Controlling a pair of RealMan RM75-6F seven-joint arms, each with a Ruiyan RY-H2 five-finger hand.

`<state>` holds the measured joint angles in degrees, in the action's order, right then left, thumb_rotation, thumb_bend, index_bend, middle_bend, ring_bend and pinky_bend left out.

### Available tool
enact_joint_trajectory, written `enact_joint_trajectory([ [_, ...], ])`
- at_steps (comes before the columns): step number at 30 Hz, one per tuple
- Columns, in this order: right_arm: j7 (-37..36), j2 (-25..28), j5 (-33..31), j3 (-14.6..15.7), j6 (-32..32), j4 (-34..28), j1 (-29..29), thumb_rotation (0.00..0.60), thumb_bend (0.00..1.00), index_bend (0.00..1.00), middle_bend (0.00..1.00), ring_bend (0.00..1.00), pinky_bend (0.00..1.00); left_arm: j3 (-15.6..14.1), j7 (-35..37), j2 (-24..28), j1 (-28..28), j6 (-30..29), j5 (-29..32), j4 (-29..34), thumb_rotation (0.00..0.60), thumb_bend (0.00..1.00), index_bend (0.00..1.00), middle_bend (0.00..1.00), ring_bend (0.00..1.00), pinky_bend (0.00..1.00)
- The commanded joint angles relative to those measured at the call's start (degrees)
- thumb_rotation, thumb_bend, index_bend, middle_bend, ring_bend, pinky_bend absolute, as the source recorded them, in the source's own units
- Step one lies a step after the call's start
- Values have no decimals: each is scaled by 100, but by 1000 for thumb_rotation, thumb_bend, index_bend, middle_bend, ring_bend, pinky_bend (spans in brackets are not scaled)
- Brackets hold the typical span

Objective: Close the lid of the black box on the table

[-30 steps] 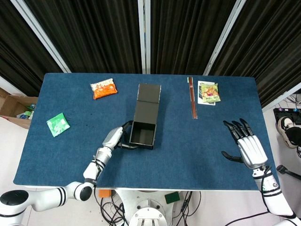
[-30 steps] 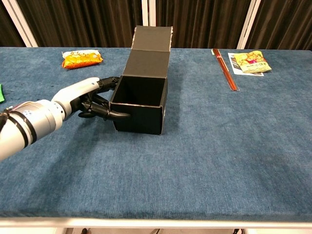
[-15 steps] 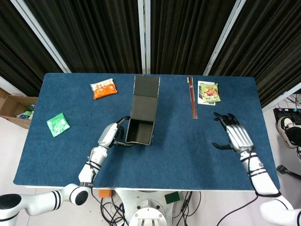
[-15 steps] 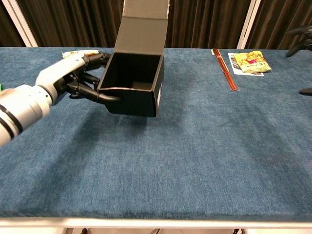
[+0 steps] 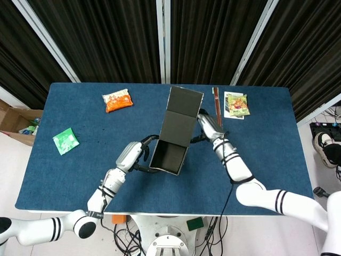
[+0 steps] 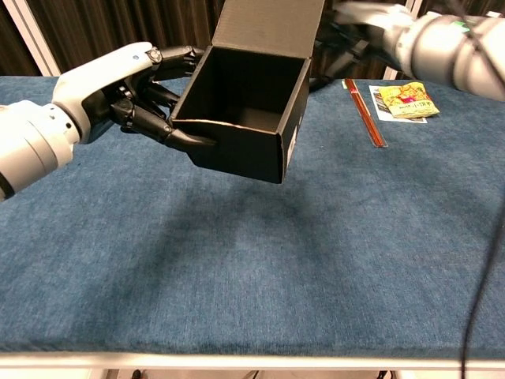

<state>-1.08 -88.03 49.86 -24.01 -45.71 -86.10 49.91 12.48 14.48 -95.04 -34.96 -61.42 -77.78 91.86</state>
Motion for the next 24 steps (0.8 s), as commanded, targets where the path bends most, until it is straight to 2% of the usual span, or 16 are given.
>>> enact_joint_trajectory([
  [1, -14, -254, -58, -228, -198, 166, 199, 600, 205, 93, 287, 97, 91, -30, -125, -1, -46, 80, 84, 6, 600, 21, 616, 629, 727, 1000],
  [6, -145, -516, 196, -411, -496, 134, 384, 600, 228, 114, 313, 127, 119, -53, -363, -111, -124, 250, 332, -168, 600, 21, 611, 625, 726, 1000],
  [10, 60, -524, 423, -244, -656, -146, 405, 600, 197, 172, 360, 191, 251, -8, -534, -213, -152, 327, 615, -368, 600, 20, 599, 616, 726, 1000],
  [15, 926, -488, 180, 257, -711, -551, 445, 600, 132, 211, 409, 254, 396, 66, -703, -310, -195, 474, 1009, -573, 600, 19, 575, 600, 726, 1000],
  [20, 2061, -375, -399, 589, -920, -968, 615, 600, 68, 217, 418, 268, 455, 93, -1024, -404, -241, 565, 1367, -731, 598, 16, 515, 566, 726, 1000],
  [22, 2490, -357, -582, 652, -1104, -1041, 699, 600, 45, 217, 418, 271, 468, 88, -1212, -447, -255, 537, 1466, -787, 577, 13, 454, 534, 726, 1000],
  [24, 2911, -375, -828, 677, -1289, -1076, 805, 600, 34, 222, 414, 271, 466, 98, -1389, -518, -272, 529, 1613, -861, 525, 7, 372, 486, 726, 1000],
])
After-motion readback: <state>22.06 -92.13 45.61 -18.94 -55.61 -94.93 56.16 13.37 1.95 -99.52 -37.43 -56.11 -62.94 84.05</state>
